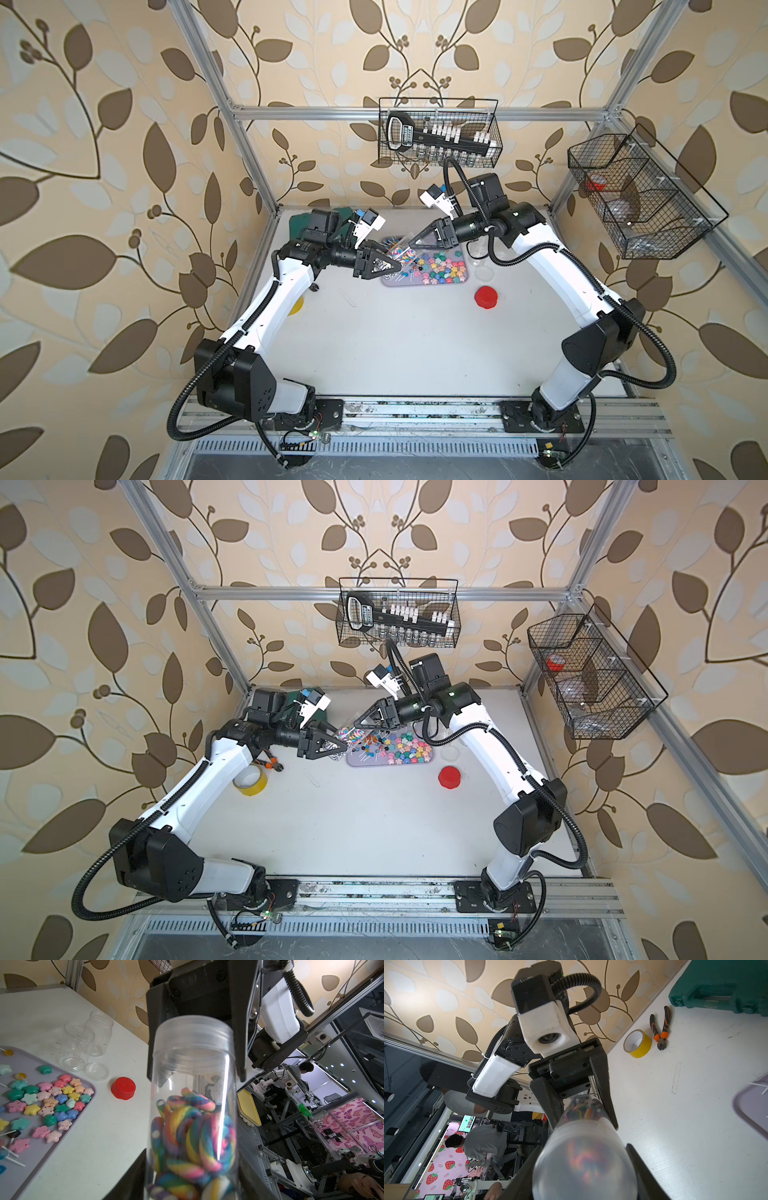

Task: Pour the candies out of the jar
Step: Pick up the jar from the center of the board.

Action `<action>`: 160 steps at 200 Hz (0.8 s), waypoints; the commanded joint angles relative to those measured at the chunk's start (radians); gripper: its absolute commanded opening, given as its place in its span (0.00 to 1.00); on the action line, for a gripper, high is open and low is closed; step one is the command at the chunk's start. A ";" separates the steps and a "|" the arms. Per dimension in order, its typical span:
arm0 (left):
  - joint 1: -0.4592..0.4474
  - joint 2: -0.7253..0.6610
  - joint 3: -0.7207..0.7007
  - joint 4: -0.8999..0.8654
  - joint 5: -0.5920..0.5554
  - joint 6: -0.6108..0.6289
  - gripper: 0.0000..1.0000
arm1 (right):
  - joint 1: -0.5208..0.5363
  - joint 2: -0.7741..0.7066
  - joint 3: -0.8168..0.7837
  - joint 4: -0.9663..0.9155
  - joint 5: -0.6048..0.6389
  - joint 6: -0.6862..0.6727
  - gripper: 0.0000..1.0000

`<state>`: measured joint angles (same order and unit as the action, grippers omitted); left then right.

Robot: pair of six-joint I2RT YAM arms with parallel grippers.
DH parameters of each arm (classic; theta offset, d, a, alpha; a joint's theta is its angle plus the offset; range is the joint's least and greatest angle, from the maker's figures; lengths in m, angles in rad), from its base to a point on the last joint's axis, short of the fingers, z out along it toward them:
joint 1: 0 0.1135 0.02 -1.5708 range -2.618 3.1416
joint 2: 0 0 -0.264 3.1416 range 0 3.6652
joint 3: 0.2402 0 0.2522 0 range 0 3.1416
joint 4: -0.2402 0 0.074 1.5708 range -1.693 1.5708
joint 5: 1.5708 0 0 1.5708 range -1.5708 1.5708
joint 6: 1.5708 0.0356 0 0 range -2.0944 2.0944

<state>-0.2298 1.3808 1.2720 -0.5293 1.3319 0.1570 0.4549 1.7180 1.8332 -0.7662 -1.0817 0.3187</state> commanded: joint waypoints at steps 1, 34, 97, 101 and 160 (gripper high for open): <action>-0.006 -0.041 0.009 -0.001 0.034 0.008 0.51 | -0.010 -0.009 0.004 0.025 0.000 -0.005 0.30; -0.006 -0.042 0.011 -0.012 0.032 0.018 0.48 | -0.014 -0.010 0.003 0.025 -0.001 -0.005 0.36; -0.005 -0.039 0.063 -0.120 0.033 0.110 0.45 | -0.019 -0.009 0.004 0.025 -0.001 0.000 0.61; -0.005 -0.040 0.065 -0.128 0.033 0.117 0.45 | -0.021 -0.010 0.004 0.025 -0.001 0.000 0.63; -0.006 -0.049 0.077 -0.176 0.001 0.155 0.45 | -0.060 -0.022 0.010 0.025 -0.016 0.012 0.76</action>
<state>-0.2298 1.3808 1.2984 -0.6750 1.3239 0.2607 0.4156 1.7176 1.8328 -0.7502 -1.0813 0.3328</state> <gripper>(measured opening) 0.555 0.762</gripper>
